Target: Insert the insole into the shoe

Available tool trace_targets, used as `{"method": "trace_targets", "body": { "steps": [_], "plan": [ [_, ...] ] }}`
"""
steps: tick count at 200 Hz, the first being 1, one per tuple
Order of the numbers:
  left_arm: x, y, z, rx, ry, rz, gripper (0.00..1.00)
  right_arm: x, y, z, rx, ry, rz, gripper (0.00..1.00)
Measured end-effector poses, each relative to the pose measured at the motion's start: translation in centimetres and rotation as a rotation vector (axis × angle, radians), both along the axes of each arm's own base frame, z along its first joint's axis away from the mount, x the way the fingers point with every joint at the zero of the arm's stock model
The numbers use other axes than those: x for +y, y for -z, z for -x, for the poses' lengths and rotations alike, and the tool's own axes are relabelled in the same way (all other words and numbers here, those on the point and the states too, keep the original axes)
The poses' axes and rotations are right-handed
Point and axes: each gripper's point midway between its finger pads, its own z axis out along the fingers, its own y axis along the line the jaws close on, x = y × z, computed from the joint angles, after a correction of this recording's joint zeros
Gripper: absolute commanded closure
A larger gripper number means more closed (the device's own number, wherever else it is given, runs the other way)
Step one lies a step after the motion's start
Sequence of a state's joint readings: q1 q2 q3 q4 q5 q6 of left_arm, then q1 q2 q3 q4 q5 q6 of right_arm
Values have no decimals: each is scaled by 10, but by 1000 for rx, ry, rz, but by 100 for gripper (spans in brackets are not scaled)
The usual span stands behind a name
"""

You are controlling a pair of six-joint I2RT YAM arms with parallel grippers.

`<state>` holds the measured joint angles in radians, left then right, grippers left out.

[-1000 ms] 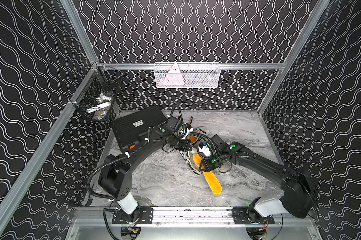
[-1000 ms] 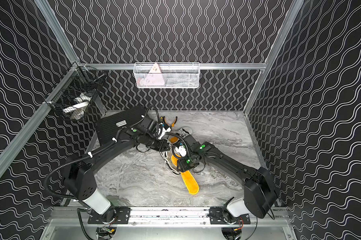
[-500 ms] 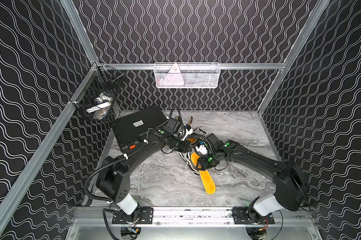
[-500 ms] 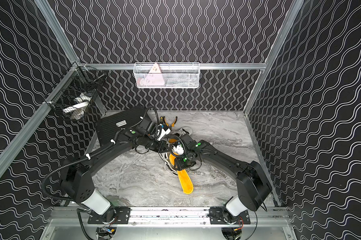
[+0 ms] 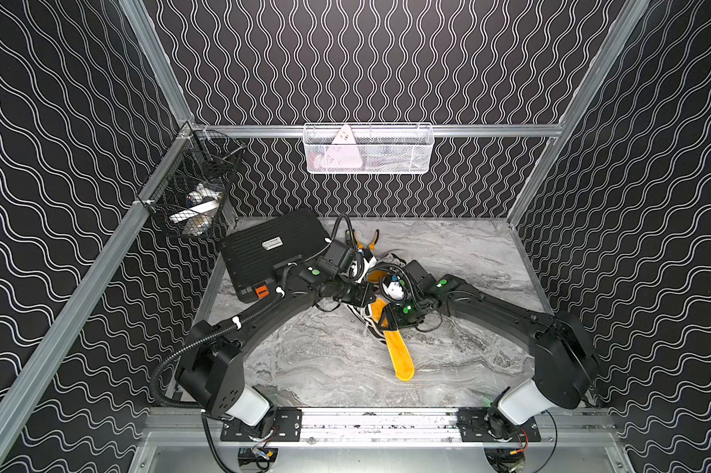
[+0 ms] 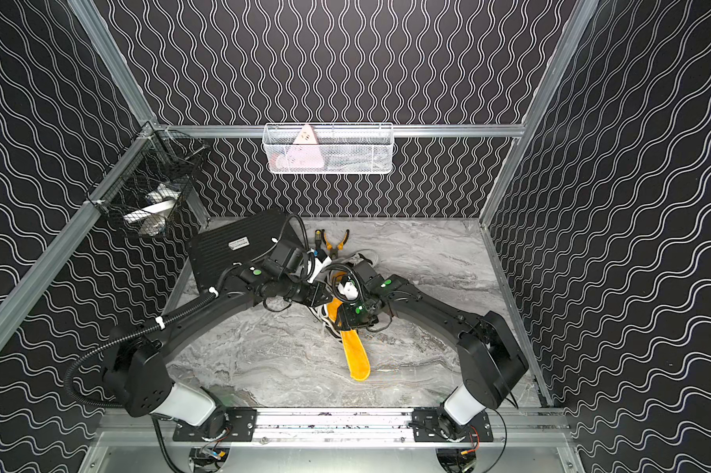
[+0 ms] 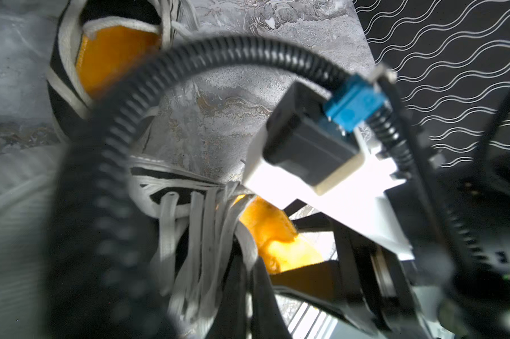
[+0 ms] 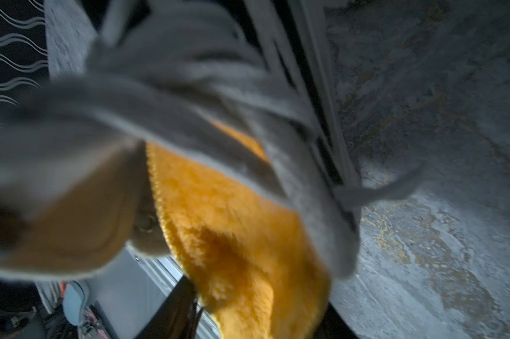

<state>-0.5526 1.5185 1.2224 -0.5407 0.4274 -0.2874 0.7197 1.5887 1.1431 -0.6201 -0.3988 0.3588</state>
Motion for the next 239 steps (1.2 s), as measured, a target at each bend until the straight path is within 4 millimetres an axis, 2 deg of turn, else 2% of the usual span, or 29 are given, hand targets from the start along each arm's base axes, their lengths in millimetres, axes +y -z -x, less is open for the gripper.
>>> {"method": "trace_targets", "body": {
  "steps": [15,68,94,135,193,239],
  "plan": [
    [2,1,-1,-24,-11,-15,100,4,-4,0,13,4,-23,49],
    [11,5,-1,-77,-44,-34,100,2,1,5,47,8,-16,48],
    [12,6,4,-94,-39,-24,100,-5,4,-7,46,13,-10,48],
    [13,3,6,-143,-23,-20,100,-9,-4,-20,40,-51,-6,49],
    [13,8,5,-168,-16,-39,100,-1,1,-15,75,-149,3,50],
    [27,14,2,-205,-69,-89,100,-2,1,-2,94,-165,-23,50]
  ]
}}
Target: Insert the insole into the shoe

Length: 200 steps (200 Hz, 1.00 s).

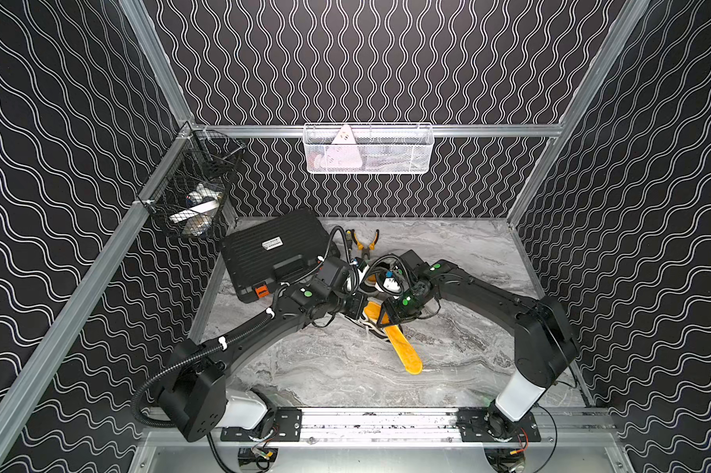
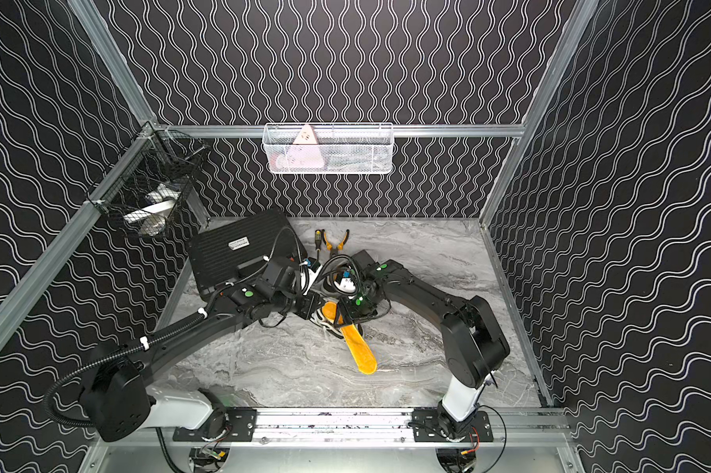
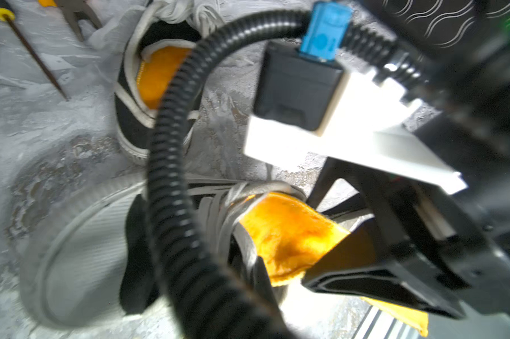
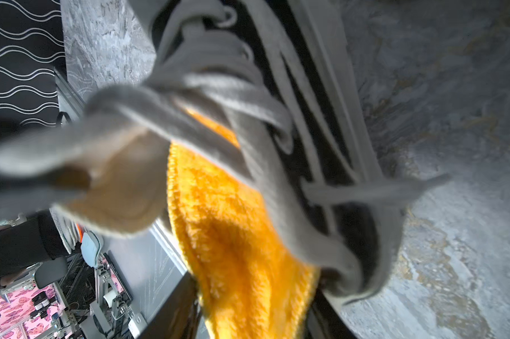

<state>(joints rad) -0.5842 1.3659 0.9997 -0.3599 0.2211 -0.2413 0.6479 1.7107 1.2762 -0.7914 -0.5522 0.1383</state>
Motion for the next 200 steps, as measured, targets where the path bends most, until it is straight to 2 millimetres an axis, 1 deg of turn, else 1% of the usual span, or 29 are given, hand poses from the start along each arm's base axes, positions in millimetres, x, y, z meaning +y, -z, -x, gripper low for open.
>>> {"method": "trace_targets", "body": {
  "steps": [19,50,86,123,150,173,186,200],
  "plan": [
    [4,-1,-3,-27,-18,-12,100,2,-2,5,6,-7,-32,50],
    [1,2,-4,-41,-4,-12,100,0,7,15,58,1,-40,51],
    [-6,5,-1,-50,20,5,100,4,7,14,66,7,-58,51],
    [-15,2,7,-64,60,19,100,12,2,3,62,23,-68,50],
    [-17,1,12,-67,76,18,100,18,5,-5,68,25,-53,50],
    [-16,3,12,-63,72,12,100,23,8,-14,52,18,-38,49],
    [-16,3,12,-60,70,12,100,24,10,-19,41,18,-23,48],
    [-15,4,11,-59,60,8,100,26,11,-24,30,20,-12,43]
  ]
}}
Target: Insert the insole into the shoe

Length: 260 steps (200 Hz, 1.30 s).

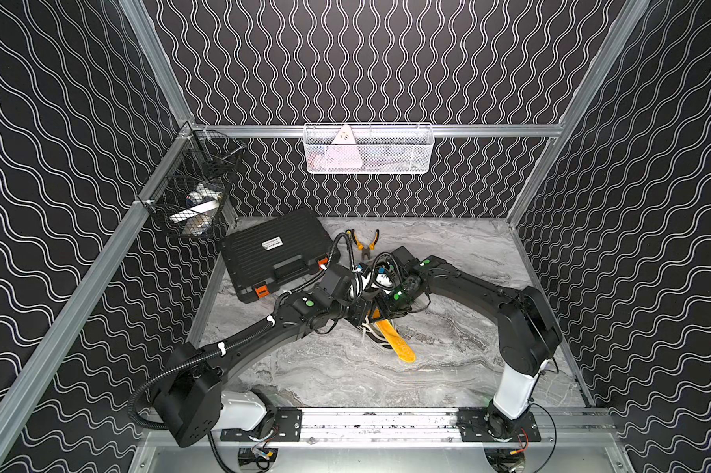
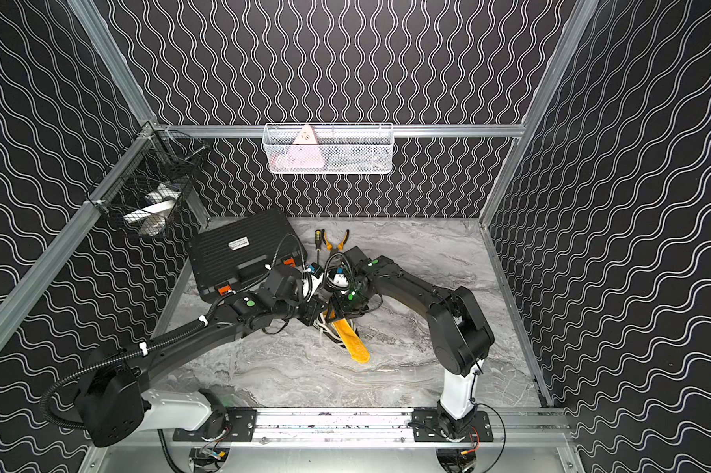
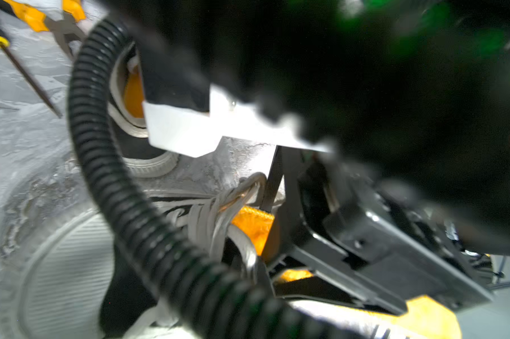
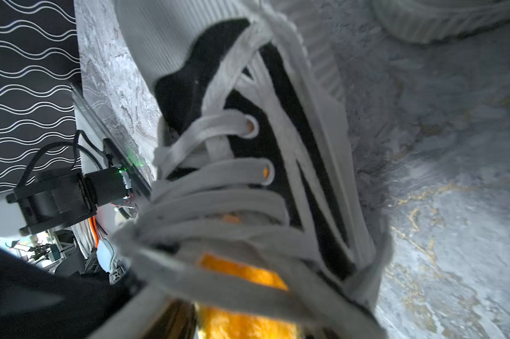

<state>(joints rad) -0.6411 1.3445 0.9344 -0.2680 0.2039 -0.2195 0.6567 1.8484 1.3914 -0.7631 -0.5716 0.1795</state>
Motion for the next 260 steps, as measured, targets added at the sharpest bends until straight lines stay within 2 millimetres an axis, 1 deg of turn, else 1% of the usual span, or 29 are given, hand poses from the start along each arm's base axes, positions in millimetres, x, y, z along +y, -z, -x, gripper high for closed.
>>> {"method": "trace_targets", "body": {
  "steps": [8,39,53,70,95,107,144,175,203,219,233,260],
  "plan": [
    [2,2,-1,2,-12,-6,100,2,1,0,-7,-2,10,39],
    [6,8,-6,14,-58,-24,100,5,3,3,-19,-4,35,30],
    [9,11,-8,22,-78,-29,100,0,5,7,-18,-2,46,28],
    [12,16,-9,28,-92,-36,100,-7,5,16,-15,-3,55,27],
    [13,23,-10,48,-110,-38,100,-17,6,22,-21,7,75,25],
    [12,26,-10,58,-112,-42,100,-22,6,22,-24,24,87,27],
    [13,29,-11,73,-129,-38,100,-39,-6,20,-24,103,81,40],
    [13,29,-11,75,-131,-37,100,-42,2,26,23,141,95,49],
    [13,30,-11,76,-131,-39,100,-41,10,26,55,188,94,48],
    [14,30,-11,74,-134,-40,100,-41,11,26,71,223,94,48],
    [16,30,-12,72,-148,-44,100,-42,7,27,81,257,93,45],
    [21,28,-14,61,-186,-46,100,-48,-7,28,75,332,87,44]
  ]
}}
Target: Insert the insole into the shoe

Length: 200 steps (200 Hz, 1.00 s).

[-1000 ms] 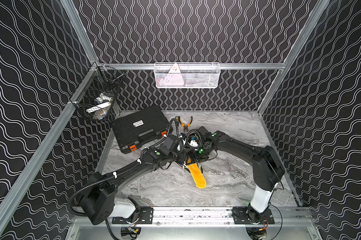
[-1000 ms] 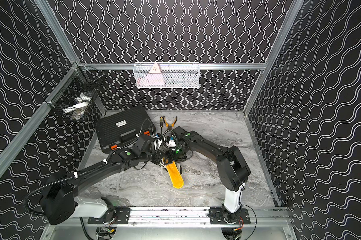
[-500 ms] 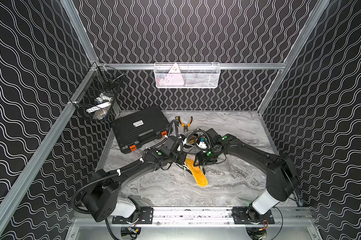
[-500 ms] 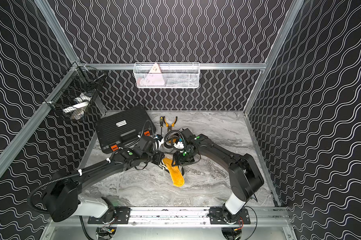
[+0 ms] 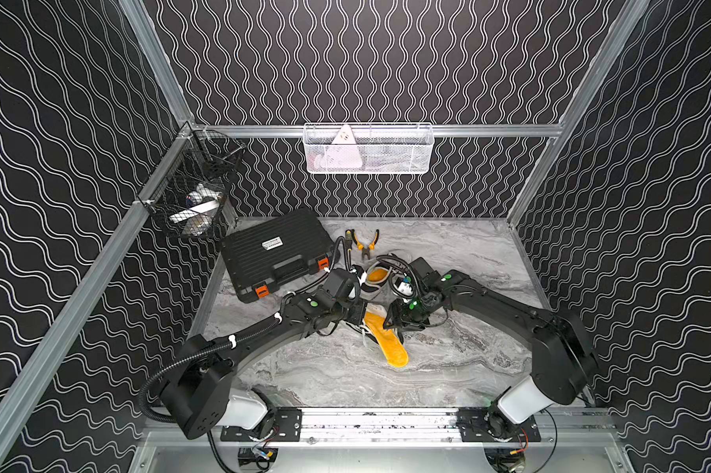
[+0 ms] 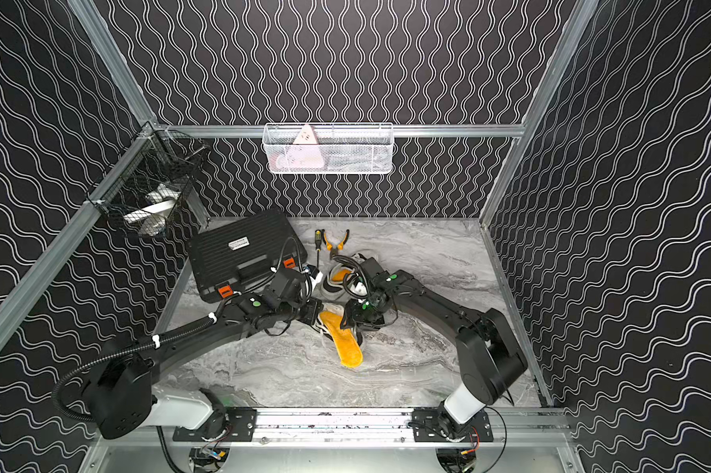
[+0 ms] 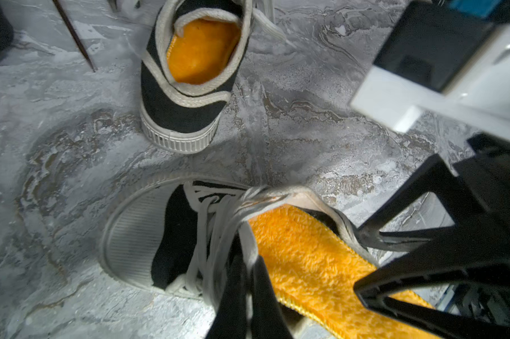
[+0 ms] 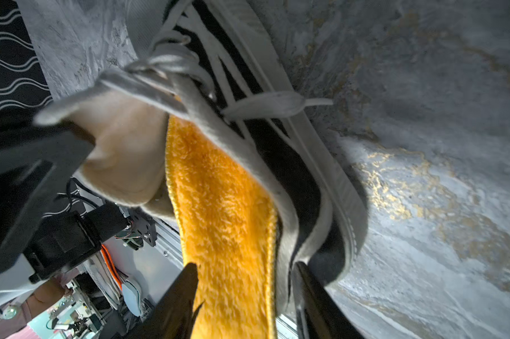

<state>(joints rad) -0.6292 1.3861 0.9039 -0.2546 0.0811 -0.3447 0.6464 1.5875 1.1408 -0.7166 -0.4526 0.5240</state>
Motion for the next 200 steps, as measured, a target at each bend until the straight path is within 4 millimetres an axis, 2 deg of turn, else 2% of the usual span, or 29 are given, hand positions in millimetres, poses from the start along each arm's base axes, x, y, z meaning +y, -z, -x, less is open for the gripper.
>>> {"method": "trace_targets", "body": {
  "steps": [32,62,89,128,162,200],
  "plan": [
    [5,1,-1,-6,-26,-10,100,-9,-6,10,15,65,-5,44],
    [5,2,-2,-6,-38,-4,100,-20,8,27,86,124,12,44],
    [5,2,-3,-14,-43,1,100,-15,21,39,144,167,-14,45],
    [5,2,-4,-18,-43,4,100,-5,20,35,169,259,-96,51],
    [5,1,-3,-20,-41,5,100,7,10,26,162,273,-157,63],
    [5,-4,-3,-31,-39,10,100,15,8,21,174,273,-175,72]
  ]
}}
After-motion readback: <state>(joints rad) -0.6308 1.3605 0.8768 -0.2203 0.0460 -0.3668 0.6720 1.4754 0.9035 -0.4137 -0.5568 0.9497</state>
